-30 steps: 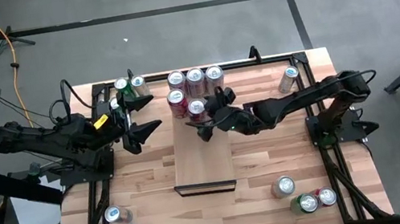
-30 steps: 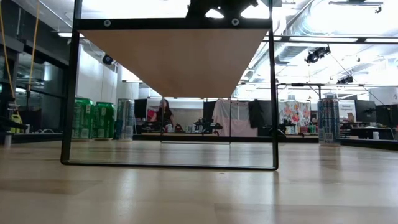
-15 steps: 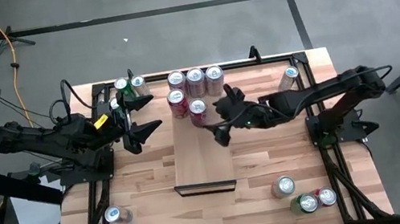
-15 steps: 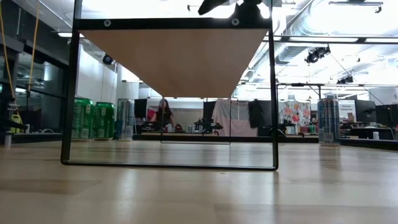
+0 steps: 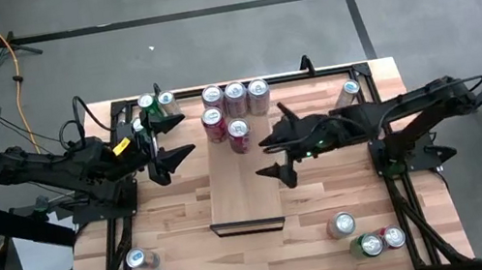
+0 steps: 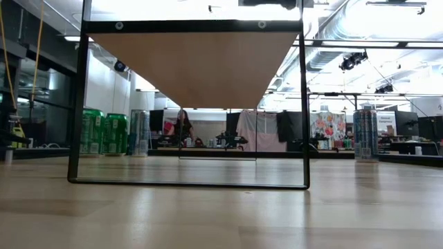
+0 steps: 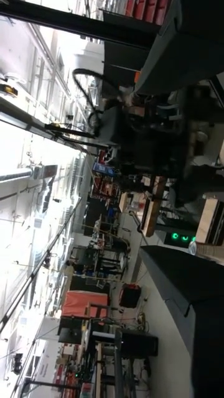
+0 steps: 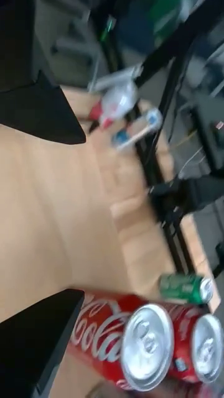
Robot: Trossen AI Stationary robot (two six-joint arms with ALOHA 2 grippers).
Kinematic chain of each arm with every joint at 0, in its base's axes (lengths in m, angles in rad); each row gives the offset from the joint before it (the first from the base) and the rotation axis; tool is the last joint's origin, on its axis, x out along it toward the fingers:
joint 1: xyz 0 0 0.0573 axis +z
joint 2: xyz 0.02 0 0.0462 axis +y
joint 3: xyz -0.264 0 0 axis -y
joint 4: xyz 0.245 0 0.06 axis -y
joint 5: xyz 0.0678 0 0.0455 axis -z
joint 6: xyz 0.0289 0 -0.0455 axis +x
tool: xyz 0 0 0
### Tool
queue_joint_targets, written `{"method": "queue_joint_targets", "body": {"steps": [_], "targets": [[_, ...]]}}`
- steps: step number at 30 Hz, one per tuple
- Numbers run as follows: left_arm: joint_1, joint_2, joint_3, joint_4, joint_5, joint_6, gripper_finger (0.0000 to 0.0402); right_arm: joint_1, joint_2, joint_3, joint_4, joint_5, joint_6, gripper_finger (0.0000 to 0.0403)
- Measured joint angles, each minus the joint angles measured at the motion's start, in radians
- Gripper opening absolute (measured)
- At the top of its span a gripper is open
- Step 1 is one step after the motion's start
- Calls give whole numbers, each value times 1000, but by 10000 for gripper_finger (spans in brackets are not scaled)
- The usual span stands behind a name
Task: Place canned beverage on shelf
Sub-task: Put the top red soda can on the shelf
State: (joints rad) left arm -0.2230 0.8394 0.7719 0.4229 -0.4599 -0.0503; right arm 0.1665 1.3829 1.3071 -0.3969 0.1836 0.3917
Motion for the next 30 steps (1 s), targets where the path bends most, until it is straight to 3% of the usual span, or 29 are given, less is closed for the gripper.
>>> {"method": "queue_joint_targets", "body": {"steps": [5,13,18,30], "targets": [[0,0,0,0,0,0,348,0,-52,0,53,-113,25,387],[0,0,0,-1,0,0,348,-56,-60,1,66,-127,-39,387],[0,0,0,-2,0,1,348,-139,-51,6,60,-204,-100,387],[0,0,0,-8,0,1,348,-278,111,268,-200,-273,-369,387]]}}
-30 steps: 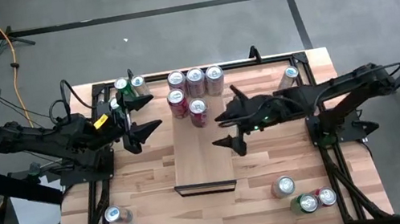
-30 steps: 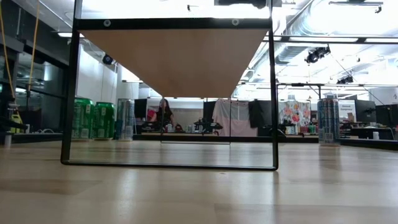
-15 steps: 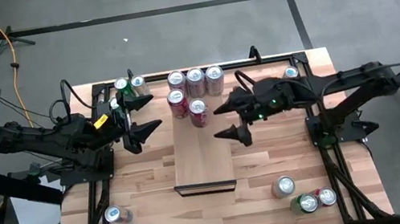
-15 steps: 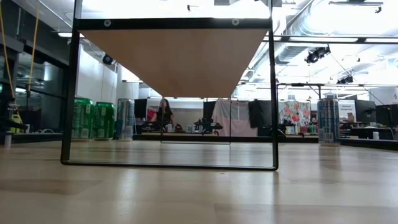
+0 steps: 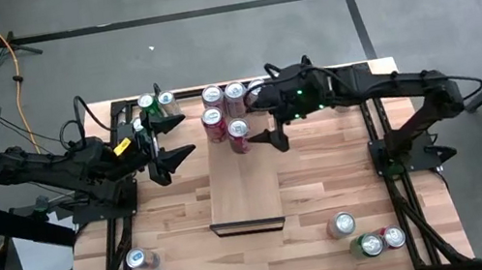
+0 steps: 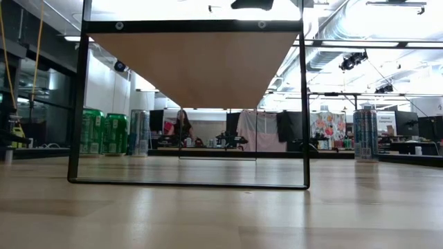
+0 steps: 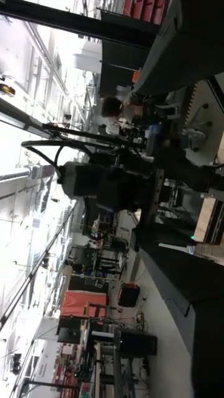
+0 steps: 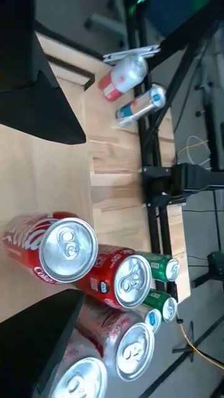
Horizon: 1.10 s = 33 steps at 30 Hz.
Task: Place canned beverage on shelf
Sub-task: Put the top red soda can on the shelf
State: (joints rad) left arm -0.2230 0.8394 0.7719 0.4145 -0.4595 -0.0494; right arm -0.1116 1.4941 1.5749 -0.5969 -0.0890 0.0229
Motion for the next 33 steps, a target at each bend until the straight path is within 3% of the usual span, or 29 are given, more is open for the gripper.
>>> {"method": "queue_joint_targets", "body": {"steps": [7,33], "targets": [[0,0,0,0,0,-1,348,0,57,41,-27,-1,-31,387],[0,0,0,-8,0,0,348,0,57,42,-43,9,-20,387]]}}
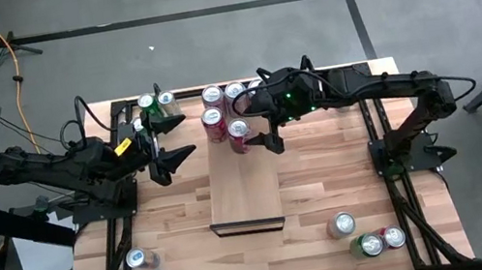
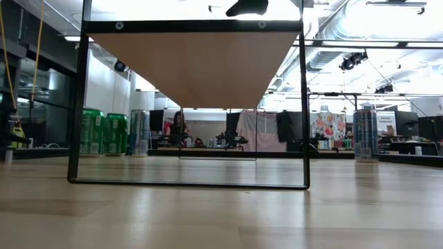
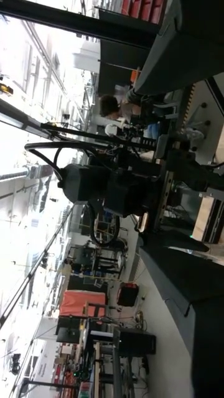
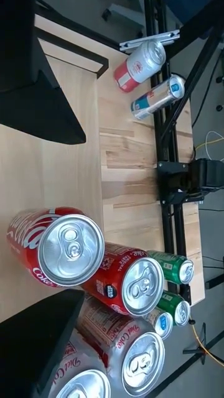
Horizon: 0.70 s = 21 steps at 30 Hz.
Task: Place canned beverage on shelf
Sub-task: Put the top red soda can on the shelf
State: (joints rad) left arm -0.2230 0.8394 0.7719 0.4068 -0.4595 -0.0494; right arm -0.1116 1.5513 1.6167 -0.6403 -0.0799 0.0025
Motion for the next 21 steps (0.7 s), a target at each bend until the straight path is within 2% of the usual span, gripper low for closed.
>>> {"method": "queue_joint_targets", "body": {"steps": [21], "targets": [[0,0,0,0,0,0,348,1,0,0,-24,1,69,387]]}}
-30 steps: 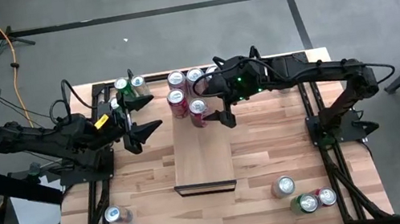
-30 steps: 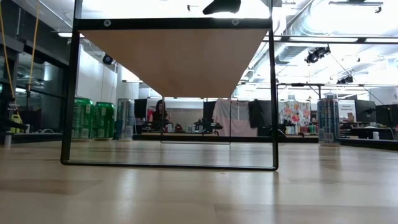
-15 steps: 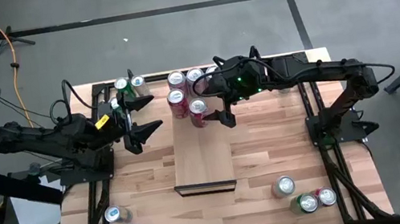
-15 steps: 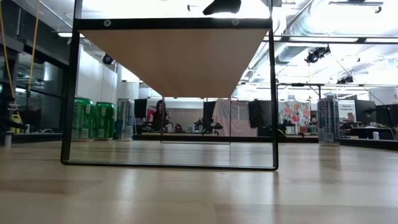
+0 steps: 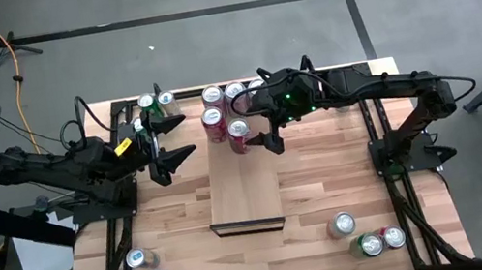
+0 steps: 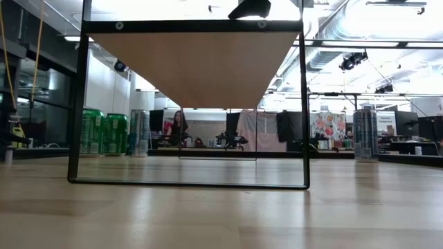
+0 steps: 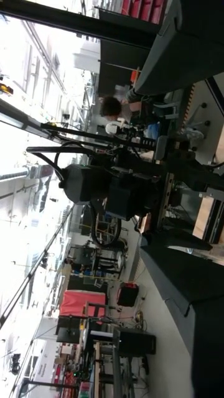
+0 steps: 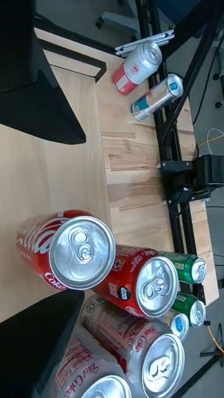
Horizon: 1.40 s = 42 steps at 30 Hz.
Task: Place canned beverage on shelf
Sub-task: Put the top red soda can on the shelf
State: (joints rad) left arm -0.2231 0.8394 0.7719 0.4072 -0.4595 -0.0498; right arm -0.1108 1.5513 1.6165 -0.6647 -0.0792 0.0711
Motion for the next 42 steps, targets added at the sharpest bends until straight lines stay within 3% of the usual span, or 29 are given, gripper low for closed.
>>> {"method": "queue_joint_targets", "body": {"steps": [42], "targets": [[0,0,0,-29,0,0,348,0,0,0,-6,0,0,387]]}}
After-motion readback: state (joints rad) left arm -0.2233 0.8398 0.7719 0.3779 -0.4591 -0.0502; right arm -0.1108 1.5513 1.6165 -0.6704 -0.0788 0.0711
